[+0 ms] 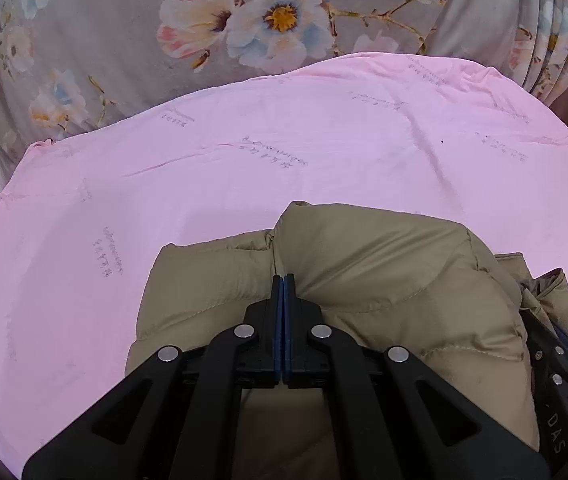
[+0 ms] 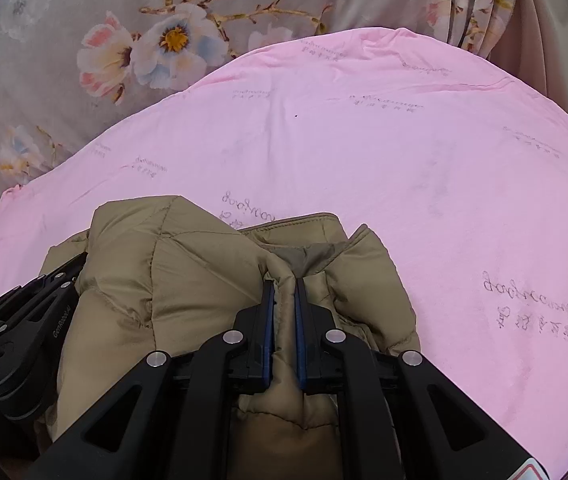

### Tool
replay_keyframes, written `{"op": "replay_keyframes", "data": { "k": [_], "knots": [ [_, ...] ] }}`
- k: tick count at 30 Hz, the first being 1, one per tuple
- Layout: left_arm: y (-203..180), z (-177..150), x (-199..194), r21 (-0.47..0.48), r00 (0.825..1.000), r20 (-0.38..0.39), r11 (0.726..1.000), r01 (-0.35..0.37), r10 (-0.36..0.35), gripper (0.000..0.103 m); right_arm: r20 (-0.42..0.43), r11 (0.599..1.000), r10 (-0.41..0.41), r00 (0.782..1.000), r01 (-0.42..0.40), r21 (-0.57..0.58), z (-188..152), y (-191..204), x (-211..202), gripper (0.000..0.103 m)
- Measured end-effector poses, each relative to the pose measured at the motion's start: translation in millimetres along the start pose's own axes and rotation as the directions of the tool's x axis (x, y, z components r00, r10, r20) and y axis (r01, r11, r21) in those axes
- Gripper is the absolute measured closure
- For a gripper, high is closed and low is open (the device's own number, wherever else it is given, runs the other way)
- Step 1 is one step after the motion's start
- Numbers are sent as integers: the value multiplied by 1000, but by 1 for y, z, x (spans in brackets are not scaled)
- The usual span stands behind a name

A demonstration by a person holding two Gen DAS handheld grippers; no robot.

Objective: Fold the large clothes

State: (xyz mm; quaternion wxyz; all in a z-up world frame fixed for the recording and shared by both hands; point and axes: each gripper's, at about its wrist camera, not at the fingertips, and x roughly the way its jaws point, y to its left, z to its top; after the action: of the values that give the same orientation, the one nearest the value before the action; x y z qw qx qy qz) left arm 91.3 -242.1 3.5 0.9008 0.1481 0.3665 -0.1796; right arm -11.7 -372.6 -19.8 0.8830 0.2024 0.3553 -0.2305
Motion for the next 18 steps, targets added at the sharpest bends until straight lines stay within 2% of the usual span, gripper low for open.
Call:
{"op": "replay_keyframes", "data": {
  "k": [4,10,11,12,14,18],
  "knots": [
    [-3,0,2,6,1000,-1,1000,-21,21,103,-4,1000,-7,1000,7,-11,1,2,2,96],
    [1,1,-3,-4,1000,-9,1000,-16,16,103,2,999,35,999,-35,12,3,-3,-5,94],
    [3,1,-7,-11,1000,-15,1000,-14,14,102,8,1000,21,1000,-21,7,3,-4,-14,92],
    [8,0,-13,-18,1000,-20,1000,-16,16,99,24,1000,14,1000,-14,0,2,-5,-26,87],
    [21,-6,-34,-56,1000,-14,998,-26,25,98,93,1000,14,996,-13,-5,-6,-6,-58,75],
    [41,-24,-76,-102,1000,-8,995,0,-1,98,166,995,8,986,8,-98,-30,4,-105,73]
  ]
}}
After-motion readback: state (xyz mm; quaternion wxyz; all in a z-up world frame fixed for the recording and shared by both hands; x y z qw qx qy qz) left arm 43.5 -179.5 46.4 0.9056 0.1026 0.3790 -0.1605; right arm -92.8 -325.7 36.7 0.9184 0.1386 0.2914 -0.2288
